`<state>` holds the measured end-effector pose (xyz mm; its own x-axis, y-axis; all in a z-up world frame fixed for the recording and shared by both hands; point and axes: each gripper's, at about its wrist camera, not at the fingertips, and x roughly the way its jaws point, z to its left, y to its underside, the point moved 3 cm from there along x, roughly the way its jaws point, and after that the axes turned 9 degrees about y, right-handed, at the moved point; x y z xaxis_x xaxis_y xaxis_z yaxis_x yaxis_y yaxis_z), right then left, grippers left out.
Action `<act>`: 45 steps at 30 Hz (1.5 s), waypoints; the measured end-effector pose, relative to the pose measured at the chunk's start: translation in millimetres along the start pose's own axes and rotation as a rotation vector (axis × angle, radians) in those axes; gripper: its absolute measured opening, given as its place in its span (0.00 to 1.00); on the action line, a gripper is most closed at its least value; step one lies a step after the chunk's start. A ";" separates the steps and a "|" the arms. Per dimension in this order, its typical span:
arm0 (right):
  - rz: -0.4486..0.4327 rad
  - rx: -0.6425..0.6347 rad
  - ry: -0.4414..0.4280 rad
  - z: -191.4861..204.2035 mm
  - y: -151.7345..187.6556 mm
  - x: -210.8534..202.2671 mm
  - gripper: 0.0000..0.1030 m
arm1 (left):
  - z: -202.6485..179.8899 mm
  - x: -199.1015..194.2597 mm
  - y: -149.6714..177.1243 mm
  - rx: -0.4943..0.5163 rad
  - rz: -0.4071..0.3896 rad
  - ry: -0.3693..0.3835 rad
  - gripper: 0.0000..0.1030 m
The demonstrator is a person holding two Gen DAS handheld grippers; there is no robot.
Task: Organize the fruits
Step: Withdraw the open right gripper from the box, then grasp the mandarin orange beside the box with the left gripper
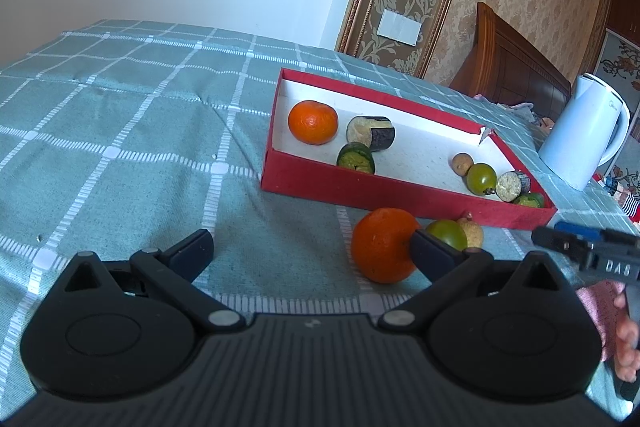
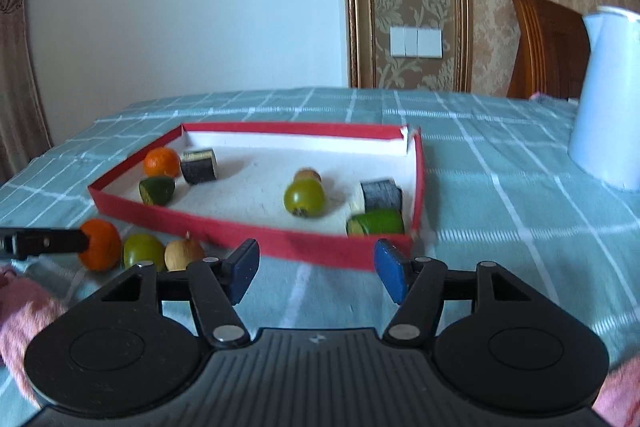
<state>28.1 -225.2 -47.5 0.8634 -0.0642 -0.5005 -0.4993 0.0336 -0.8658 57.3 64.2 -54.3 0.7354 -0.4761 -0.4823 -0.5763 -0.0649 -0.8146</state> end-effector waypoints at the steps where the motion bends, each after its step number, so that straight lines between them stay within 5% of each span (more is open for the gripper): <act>1: 0.014 0.001 0.000 -1.6 2.5 0.9 0.61 | -0.9 -0.3 0.6 0.000 0.000 0.000 1.00; 13: 0.091 0.025 -0.035 -7.8 11.4 12.3 0.77 | -23.8 -17.3 5.1 0.091 -0.074 0.037 1.00; 20: 0.095 0.009 -0.038 -5.6 11.8 12.5 0.81 | -39.0 -1.1 2.2 0.100 -0.036 -0.077 1.00; 31: 0.098 -0.010 -0.032 -2.4 12.4 13.1 0.84 | -40.1 19.4 -2.0 0.131 0.020 -0.124 1.00; 33: 0.099 -0.015 -0.031 -1.2 12.6 13.1 0.85 | -39.8 20.1 -2.0 0.134 0.022 -0.133 0.88; 37: 0.103 -0.030 -0.031 1.3 12.9 13.8 0.88 | -39.3 21.9 -2.1 0.133 0.031 -0.104 0.82; 39: 0.105 -0.034 -0.030 1.5 12.9 13.8 0.88 | -42.1 20.0 -1.8 0.149 0.023 -0.078 0.66; 45: 0.105 -0.038 -0.028 1.9 13.1 13.9 0.89 | -54.5 23.2 -0.7 0.184 0.047 -0.015 0.38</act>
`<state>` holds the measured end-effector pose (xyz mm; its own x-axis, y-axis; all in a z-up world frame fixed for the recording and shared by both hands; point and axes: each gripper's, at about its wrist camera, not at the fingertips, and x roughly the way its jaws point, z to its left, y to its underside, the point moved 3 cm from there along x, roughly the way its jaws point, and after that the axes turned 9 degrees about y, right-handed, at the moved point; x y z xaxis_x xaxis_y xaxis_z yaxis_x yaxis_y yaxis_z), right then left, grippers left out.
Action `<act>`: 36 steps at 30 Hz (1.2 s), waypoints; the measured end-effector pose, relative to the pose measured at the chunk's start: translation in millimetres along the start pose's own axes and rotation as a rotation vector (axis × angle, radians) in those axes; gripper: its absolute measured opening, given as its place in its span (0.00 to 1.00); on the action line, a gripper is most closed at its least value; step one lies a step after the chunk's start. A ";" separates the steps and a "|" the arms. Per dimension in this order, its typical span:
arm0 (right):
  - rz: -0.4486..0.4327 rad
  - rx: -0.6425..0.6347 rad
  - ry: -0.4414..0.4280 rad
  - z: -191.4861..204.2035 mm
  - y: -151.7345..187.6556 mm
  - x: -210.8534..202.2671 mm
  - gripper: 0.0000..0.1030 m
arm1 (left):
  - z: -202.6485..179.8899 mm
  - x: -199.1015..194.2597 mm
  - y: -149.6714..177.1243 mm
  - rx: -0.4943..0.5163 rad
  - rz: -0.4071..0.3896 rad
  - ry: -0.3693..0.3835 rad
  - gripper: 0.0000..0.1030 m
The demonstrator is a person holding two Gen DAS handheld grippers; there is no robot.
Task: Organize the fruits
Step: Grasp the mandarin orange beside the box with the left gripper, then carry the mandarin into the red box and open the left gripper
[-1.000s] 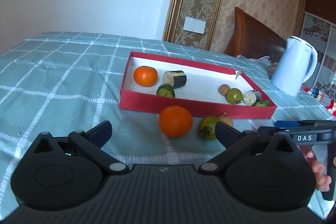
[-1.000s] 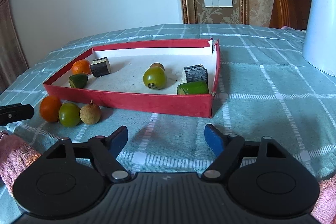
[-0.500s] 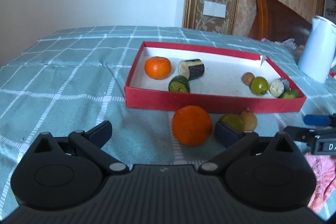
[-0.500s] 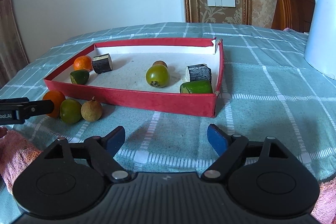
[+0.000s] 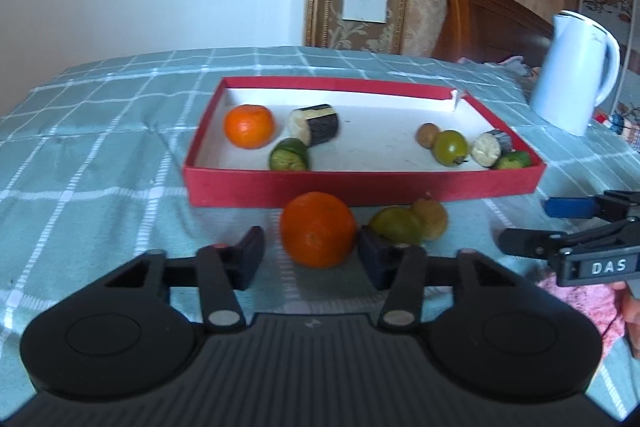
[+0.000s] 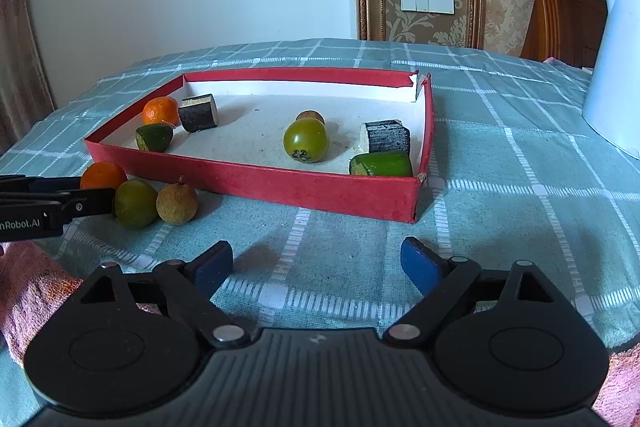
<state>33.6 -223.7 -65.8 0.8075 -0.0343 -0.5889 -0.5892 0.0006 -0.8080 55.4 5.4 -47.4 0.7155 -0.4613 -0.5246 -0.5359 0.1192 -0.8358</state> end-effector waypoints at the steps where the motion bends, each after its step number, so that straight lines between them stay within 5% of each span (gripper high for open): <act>1: 0.000 0.000 0.000 0.0 0.0 0.1 0.89 | -0.7 0.4 -0.5 -0.002 0.000 0.001 0.38; 21: 0.002 -0.008 0.004 1.6 0.1 1.2 0.89 | 20.6 -13.3 -36.1 -0.037 -0.109 -0.028 0.37; 36: 0.006 -0.025 0.013 4.4 0.2 2.0 0.91 | 48.0 30.0 -55.0 -0.070 -0.066 -0.092 0.37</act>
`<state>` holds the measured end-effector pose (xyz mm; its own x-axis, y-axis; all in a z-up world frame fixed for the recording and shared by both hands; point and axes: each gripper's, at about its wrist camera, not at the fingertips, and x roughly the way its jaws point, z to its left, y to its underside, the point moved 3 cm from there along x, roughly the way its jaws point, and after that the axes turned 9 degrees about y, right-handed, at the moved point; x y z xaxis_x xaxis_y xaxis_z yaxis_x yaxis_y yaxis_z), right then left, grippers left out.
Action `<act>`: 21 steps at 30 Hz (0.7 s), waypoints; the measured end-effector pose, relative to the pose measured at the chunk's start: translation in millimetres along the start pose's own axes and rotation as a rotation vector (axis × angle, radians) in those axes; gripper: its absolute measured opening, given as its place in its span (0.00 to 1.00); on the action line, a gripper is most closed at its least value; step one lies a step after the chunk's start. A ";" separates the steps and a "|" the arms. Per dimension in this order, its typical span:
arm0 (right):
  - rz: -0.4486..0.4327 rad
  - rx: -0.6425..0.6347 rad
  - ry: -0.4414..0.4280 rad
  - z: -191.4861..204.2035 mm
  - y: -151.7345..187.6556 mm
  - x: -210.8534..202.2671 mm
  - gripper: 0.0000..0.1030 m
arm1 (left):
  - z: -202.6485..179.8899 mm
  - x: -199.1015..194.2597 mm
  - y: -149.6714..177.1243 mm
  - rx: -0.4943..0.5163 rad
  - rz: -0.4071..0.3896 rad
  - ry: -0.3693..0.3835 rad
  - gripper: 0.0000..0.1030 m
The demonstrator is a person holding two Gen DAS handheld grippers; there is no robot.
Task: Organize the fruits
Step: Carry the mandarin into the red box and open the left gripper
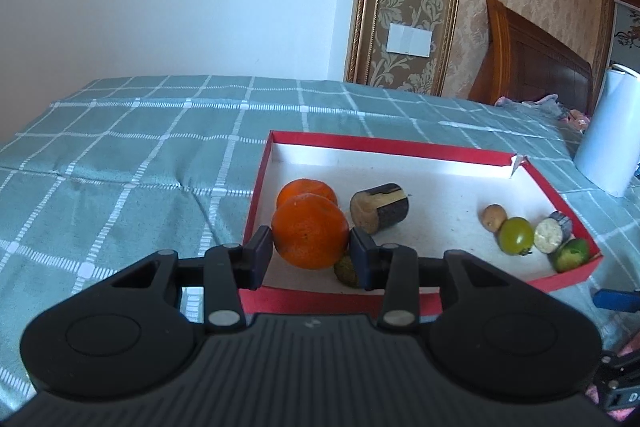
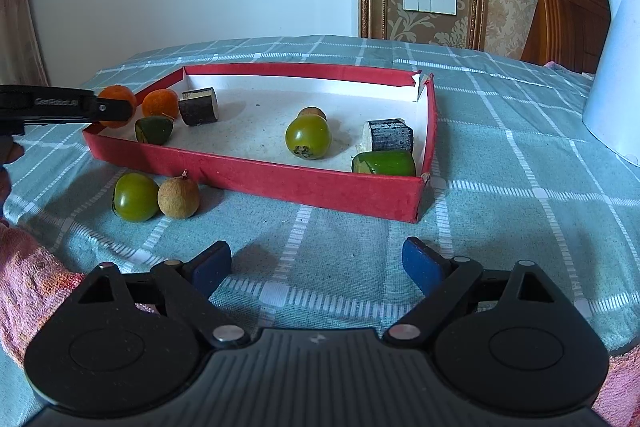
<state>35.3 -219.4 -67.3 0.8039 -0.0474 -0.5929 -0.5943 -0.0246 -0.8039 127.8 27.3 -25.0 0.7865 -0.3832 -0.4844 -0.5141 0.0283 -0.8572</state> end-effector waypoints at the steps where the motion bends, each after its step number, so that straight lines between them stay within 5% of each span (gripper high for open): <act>1: 0.000 -0.001 0.000 0.5 0.1 0.0 0.91 | 0.3 2.5 0.3 0.000 0.006 -0.004 0.37; 21: 0.004 -0.014 0.004 3.2 0.4 0.5 0.93 | 12.9 6.5 -0.7 -0.045 -0.014 0.002 0.38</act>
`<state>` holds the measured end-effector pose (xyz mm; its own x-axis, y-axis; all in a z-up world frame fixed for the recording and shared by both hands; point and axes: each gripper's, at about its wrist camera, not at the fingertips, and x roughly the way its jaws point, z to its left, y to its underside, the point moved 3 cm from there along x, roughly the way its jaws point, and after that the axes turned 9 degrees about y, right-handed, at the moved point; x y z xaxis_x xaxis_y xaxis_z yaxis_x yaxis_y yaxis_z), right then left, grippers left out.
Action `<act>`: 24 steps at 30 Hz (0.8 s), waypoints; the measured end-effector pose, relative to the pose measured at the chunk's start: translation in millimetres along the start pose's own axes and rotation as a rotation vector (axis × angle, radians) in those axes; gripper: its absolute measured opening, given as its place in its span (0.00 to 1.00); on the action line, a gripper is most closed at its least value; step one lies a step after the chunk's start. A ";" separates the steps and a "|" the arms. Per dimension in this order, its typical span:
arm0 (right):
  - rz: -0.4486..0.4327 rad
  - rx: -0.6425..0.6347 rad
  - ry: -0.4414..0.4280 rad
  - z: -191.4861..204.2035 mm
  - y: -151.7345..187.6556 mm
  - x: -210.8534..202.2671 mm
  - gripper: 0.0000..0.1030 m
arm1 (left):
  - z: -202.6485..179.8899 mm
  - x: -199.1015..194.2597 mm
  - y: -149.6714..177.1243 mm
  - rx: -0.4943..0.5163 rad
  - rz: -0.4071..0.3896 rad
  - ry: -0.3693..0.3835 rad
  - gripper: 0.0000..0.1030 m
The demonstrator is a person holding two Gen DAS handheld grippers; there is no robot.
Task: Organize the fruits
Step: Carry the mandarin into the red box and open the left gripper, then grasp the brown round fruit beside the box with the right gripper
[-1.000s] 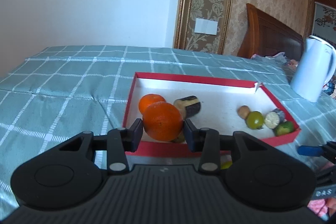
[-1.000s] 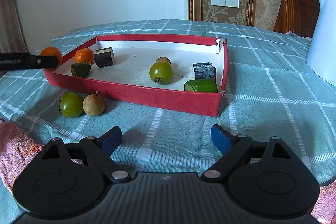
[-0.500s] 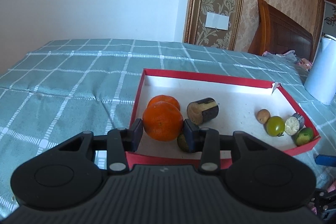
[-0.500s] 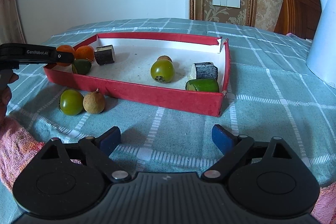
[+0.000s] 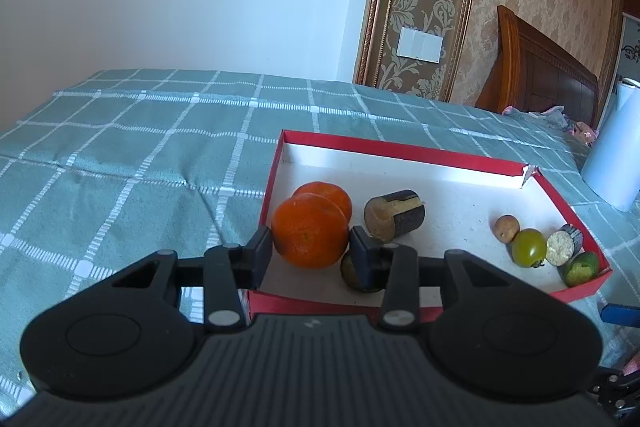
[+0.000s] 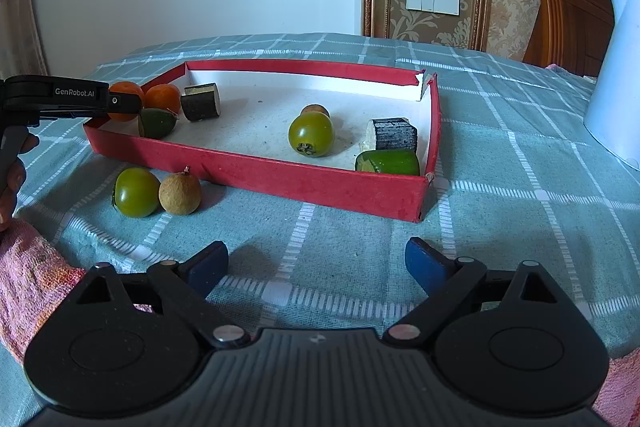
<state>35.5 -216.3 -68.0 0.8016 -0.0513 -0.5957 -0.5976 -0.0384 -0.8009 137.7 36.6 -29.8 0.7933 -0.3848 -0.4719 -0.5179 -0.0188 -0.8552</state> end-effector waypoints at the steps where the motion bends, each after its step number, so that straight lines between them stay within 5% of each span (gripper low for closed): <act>1: 0.000 0.000 0.000 -0.1 0.0 -0.1 0.93 | 0.6 -0.5 0.6 -0.005 -0.002 0.003 0.38; 4: 0.000 0.000 0.000 0.2 -0.1 -0.1 0.93 | 0.2 -3.0 2.6 -0.004 0.000 0.008 0.39; 7: 0.000 0.000 0.000 0.3 -0.1 -0.2 0.93 | -2.2 -9.0 6.1 0.000 -0.003 0.031 0.50; 12: 0.000 0.000 0.000 0.6 -0.2 -0.1 0.94 | -15.1 -28.5 14.6 0.043 -0.042 0.056 0.76; 14: 0.000 0.000 0.000 0.8 -0.3 0.1 0.94 | -19.2 -36.3 19.9 0.053 -0.061 0.009 0.90; 24: 0.000 0.000 0.001 0.9 -0.4 0.1 0.94 | -5.9 -51.0 45.8 -0.042 -0.011 -0.112 0.94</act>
<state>35.8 -215.4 -67.9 0.8015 -0.0519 -0.5957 -0.5977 -0.0385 -0.8008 71.7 50.0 -43.6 0.8284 -0.2790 -0.4856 -0.5202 -0.0620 -0.8518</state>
